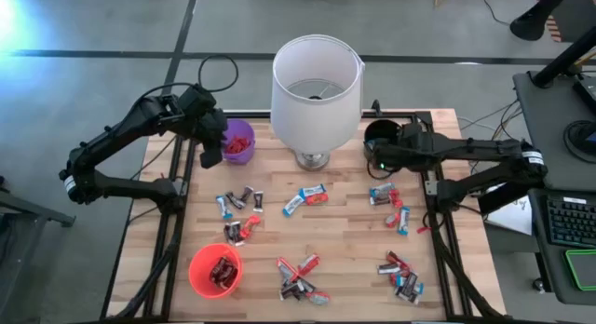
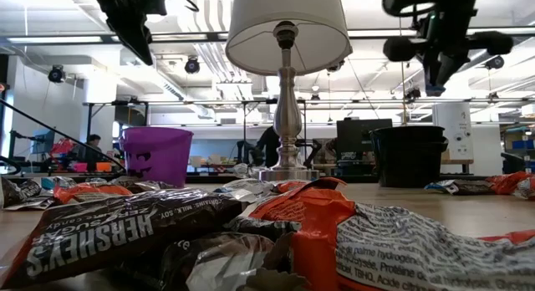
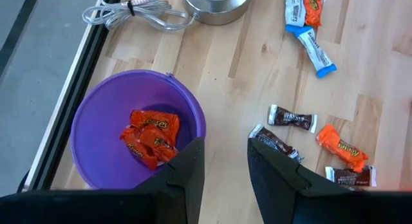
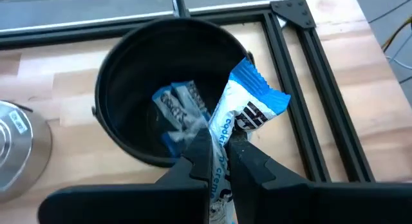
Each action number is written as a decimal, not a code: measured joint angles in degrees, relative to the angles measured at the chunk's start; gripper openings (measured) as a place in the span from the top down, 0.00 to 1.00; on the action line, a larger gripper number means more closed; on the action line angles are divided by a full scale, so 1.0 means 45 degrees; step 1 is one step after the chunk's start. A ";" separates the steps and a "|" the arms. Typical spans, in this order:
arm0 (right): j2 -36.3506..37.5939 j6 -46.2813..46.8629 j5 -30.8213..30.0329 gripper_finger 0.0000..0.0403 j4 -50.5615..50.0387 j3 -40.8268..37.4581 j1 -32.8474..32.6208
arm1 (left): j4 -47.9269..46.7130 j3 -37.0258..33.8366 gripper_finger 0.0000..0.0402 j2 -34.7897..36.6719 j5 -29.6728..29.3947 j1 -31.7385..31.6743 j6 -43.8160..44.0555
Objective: Sort candy
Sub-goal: Put the white chocolate into the black bin, then put the black chocolate into the orange bucket
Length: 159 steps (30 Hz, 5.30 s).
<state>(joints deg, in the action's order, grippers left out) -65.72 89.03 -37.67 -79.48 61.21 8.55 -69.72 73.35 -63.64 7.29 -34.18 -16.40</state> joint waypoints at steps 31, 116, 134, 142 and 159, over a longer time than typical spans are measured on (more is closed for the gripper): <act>-0.0421 -0.6629 0.0157 0.71 0.3885 -0.0058 0.4281 | 0.0221 -0.0001 0.75 -0.0005 -0.0053 0.0002 0.0432; 0.0779 -1.0758 0.2758 0.67 0.2952 0.1341 0.3907 | 0.7350 -0.5176 0.55 -0.5432 -0.2521 0.7507 1.7144; 0.1719 -1.1127 0.3040 0.67 0.2851 0.1341 0.3907 | 0.7219 -0.5176 0.55 -0.6559 -0.2629 0.7502 1.7804; 0.1949 -1.1172 0.3036 0.67 0.2836 0.1341 0.3907 | 0.7754 -0.5180 0.57 -0.6687 -0.2488 0.7502 1.7777; 0.1935 -1.1277 0.3040 0.67 0.2813 0.1341 0.3905 | 0.7681 -0.5263 0.98 -0.6678 -0.2401 0.7502 1.6957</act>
<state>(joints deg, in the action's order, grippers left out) -57.01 38.28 -23.99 -66.82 67.24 26.12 -35.16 49.67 -93.69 -3.51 -0.43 59.90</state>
